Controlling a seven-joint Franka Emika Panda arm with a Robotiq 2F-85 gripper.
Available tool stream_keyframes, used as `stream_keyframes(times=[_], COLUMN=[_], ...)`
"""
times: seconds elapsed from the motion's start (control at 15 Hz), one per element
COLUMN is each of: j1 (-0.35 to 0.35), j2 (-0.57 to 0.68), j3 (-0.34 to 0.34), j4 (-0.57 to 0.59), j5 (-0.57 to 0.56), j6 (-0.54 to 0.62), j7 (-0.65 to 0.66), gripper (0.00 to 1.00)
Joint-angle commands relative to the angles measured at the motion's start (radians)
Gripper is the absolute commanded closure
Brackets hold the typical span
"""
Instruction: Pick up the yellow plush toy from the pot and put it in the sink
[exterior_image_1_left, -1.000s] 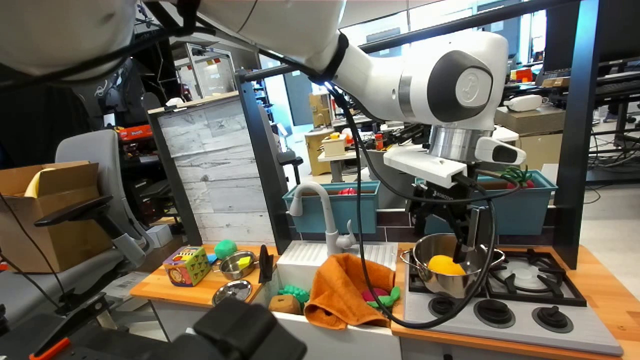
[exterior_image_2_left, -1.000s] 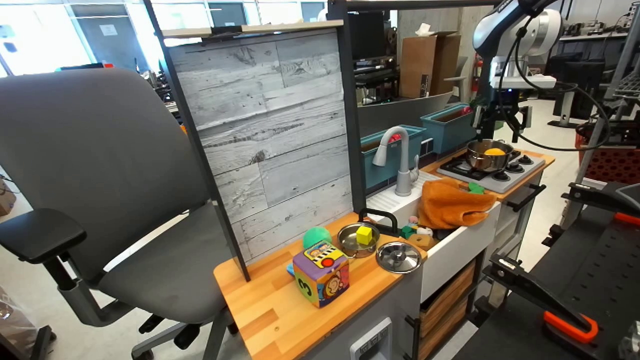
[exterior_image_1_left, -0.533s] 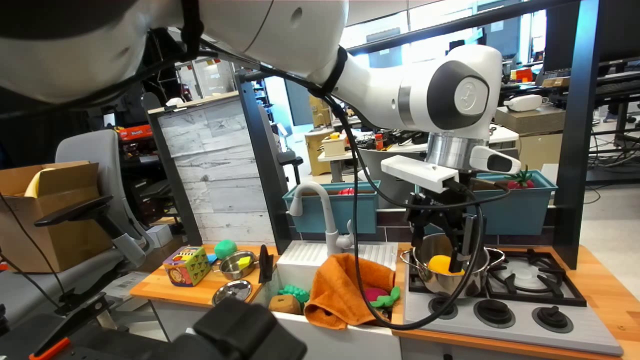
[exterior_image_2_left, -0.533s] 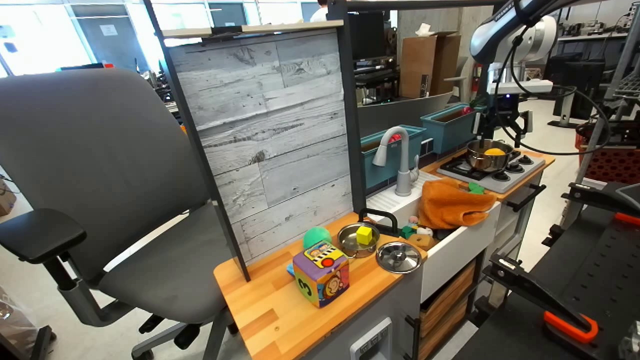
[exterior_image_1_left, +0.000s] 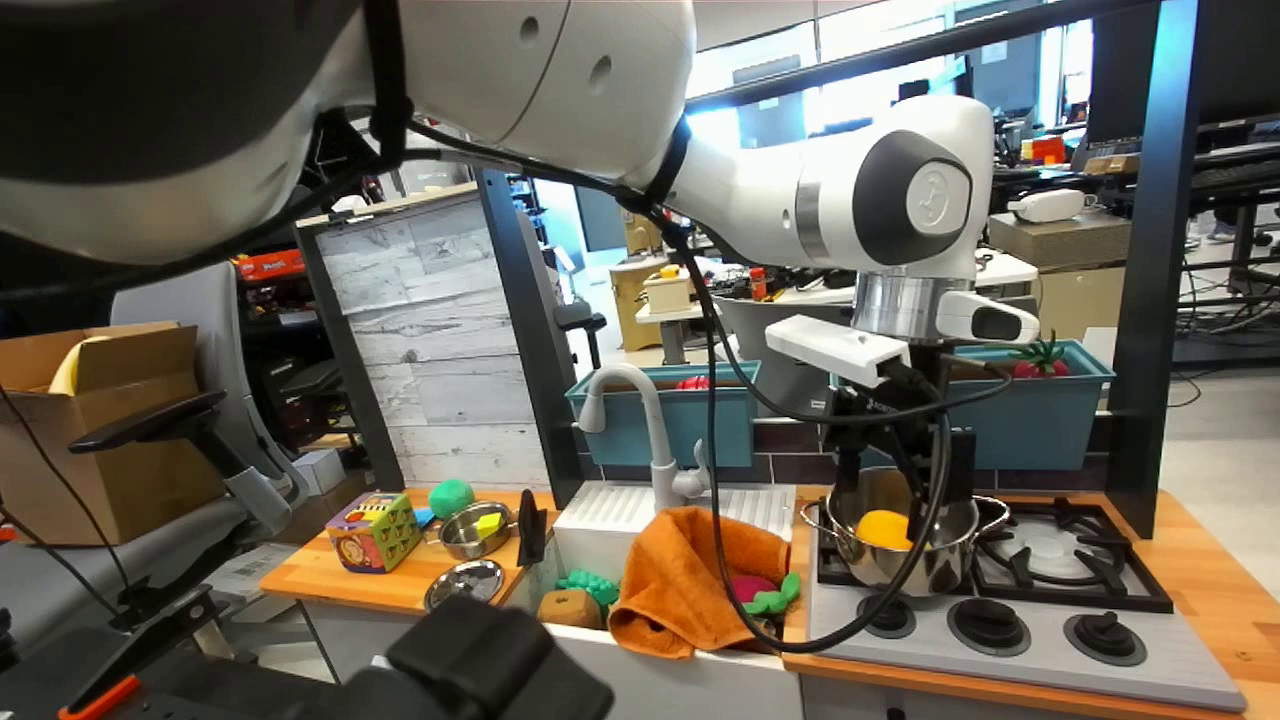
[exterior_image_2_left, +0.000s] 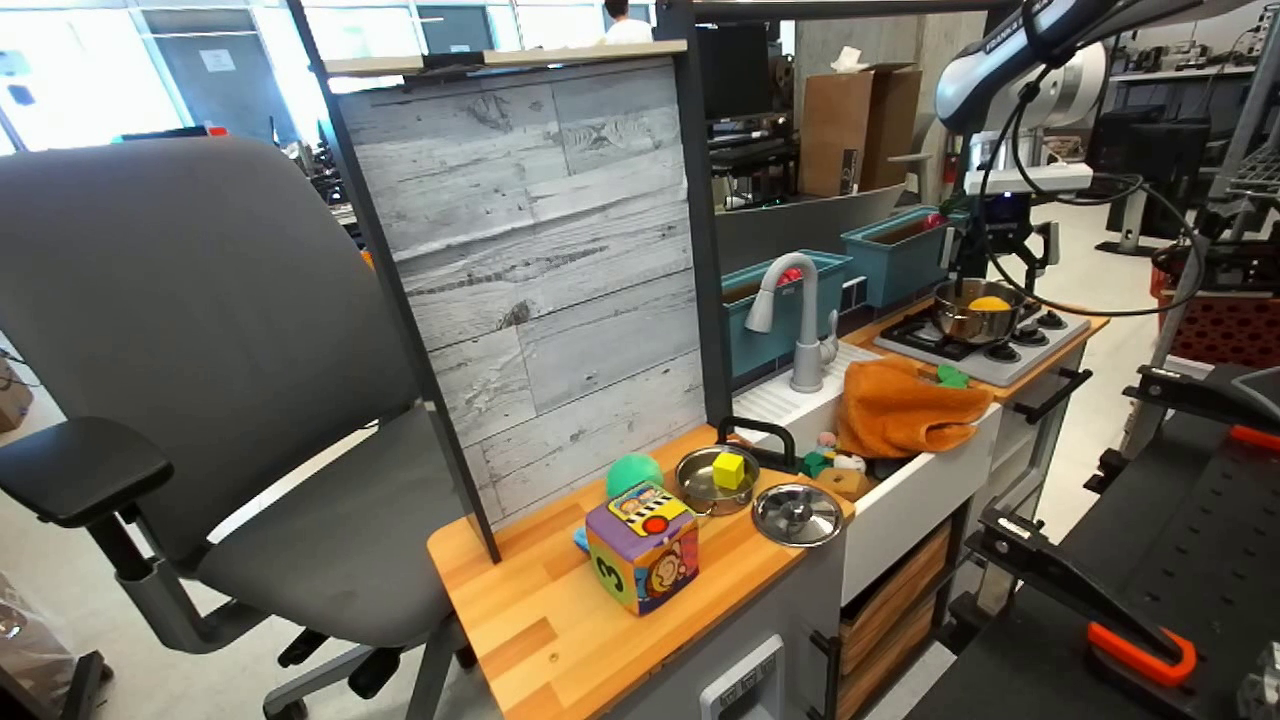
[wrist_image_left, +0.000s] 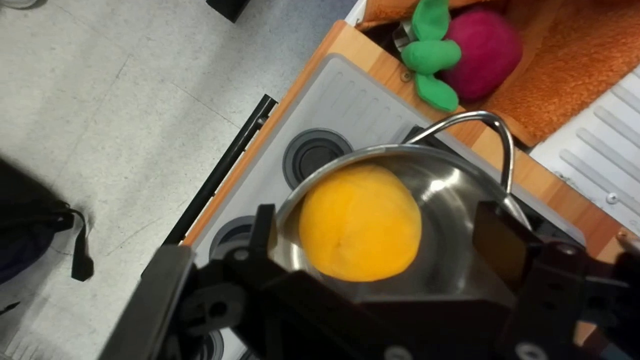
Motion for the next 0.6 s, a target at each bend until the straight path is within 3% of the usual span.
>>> stream_keyframes(times=[0.0, 0.27, 0.4, 0.53], j1=[-0.016, -0.02, -0.021, -0.021], j2=[0.072, 0.11, 0.125, 0.122], j3=[0.009, 0.017, 0.018, 0.019], j4=[0.115, 0.166, 0.193, 0.197], j5=[-0.025, -0.026, -0.03, -0.034], j6=[-0.018, -0.018, -0.024, -0.022], j7=[0.033, 0.044, 0.048, 0.049], gripper=[0.0, 0.01, 0.26, 0.39])
